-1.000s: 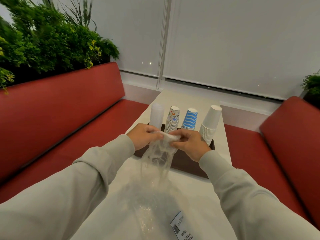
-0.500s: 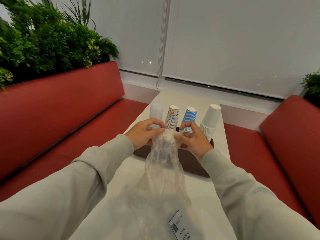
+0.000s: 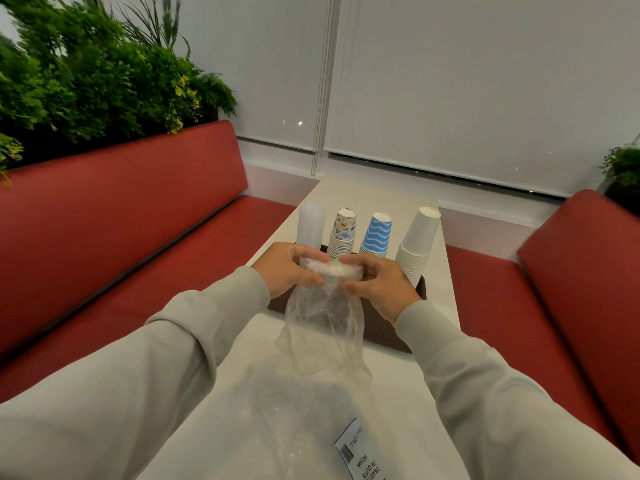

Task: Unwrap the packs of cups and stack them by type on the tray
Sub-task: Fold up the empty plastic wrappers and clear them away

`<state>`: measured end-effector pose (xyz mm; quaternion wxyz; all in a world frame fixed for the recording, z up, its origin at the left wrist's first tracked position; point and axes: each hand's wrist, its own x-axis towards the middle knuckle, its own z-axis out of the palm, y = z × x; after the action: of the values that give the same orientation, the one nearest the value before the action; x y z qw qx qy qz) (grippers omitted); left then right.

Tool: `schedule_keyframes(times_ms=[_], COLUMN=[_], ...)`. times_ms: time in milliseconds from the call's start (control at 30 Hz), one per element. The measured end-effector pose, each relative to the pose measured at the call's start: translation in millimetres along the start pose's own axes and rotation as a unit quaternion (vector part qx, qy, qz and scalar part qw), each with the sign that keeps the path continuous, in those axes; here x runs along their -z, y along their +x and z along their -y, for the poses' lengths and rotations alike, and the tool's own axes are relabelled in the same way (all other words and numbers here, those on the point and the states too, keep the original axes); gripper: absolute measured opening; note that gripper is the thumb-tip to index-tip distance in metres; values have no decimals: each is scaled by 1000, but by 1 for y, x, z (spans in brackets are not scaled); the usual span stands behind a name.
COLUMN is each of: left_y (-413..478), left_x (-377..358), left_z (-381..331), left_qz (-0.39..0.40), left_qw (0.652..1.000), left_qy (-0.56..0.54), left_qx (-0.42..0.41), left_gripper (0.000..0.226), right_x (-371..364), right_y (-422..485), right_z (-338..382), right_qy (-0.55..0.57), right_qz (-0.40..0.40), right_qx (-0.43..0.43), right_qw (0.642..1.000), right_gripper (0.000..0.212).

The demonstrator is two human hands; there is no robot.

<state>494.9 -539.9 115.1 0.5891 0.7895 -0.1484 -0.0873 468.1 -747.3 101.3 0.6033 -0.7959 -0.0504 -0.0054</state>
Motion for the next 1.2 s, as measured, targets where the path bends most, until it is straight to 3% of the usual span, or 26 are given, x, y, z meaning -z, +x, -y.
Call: schedule_keyframes(times_ms=[233, 433, 600, 833, 1067, 1200], left_y=[-1, -5, -8, -6, -5, -6], left_x=[0, 1, -4, -14, -23, -26], left_z=[0, -3, -2, 1, 2, 1], left_qz=[-2, 2, 11, -24, -24, -31], left_qw=[999, 1000, 999, 998, 993, 997], left_qy=[36, -6, -31, -64, -105, -69], left_qx=[2, 4, -6, 0, 52, 30], left_gripper=[15, 24, 52, 56, 98, 95], right_x=[3, 2, -2, -9, -17, -20], right_y=[3, -3, -6, -8, -6, -6], right_z=[-2, 4, 8, 6, 7, 10], right_qy=[-30, 114, 153, 166, 117, 125], right_qz=[-19, 19, -17, -43, -91, -93], right_qx=[2, -40, -45, -7, 21, 0], right_qw=[999, 992, 987, 985, 989, 988], right_gripper=[24, 28, 30, 26, 28, 30])
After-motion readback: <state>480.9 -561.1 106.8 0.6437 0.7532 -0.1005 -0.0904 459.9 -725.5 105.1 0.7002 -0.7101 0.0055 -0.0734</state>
